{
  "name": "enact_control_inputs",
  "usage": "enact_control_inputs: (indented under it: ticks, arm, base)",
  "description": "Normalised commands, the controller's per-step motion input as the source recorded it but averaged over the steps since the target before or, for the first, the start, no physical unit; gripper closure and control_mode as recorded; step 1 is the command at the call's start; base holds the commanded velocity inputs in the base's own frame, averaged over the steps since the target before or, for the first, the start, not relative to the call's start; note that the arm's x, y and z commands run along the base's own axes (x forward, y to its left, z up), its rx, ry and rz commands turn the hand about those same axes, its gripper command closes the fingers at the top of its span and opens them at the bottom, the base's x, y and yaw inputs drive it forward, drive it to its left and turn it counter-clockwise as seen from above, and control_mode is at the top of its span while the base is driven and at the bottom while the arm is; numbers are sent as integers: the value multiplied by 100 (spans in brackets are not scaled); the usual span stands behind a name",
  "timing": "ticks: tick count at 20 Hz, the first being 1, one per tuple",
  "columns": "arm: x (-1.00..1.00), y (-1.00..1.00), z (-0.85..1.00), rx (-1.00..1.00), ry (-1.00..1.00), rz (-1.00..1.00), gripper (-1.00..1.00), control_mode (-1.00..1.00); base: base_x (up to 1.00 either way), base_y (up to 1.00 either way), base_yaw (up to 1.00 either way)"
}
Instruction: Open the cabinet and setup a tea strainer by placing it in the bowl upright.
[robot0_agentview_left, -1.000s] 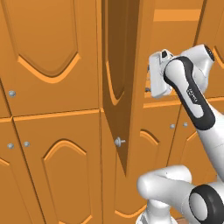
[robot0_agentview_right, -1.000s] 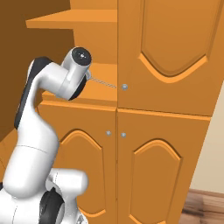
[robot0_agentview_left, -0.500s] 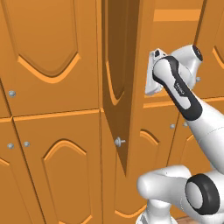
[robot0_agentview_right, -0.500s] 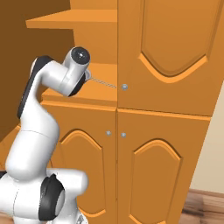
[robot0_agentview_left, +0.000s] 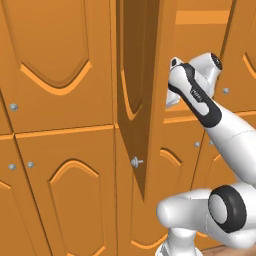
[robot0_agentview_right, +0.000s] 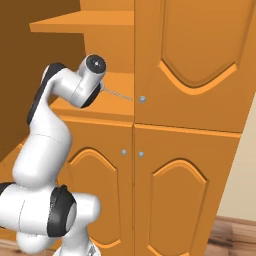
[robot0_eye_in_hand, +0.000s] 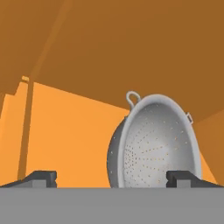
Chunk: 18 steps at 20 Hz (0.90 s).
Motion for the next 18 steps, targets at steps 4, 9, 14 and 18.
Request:
enact_control_inputs:
  ticks: [4,9,14,18]
  arm:
    - [34,0,-18,0,1,0,-100,-100]
    - [30,0,-13,0,0,0,-100,-100]
    - [19,0,-17,0,0,0,-100,-100]
    - [0,0,-27,0,1,1,-100,-100]
  base:
    - [0,0,0]
    - [0,0,0]
    - [0,0,0]
    - [0,0,0]
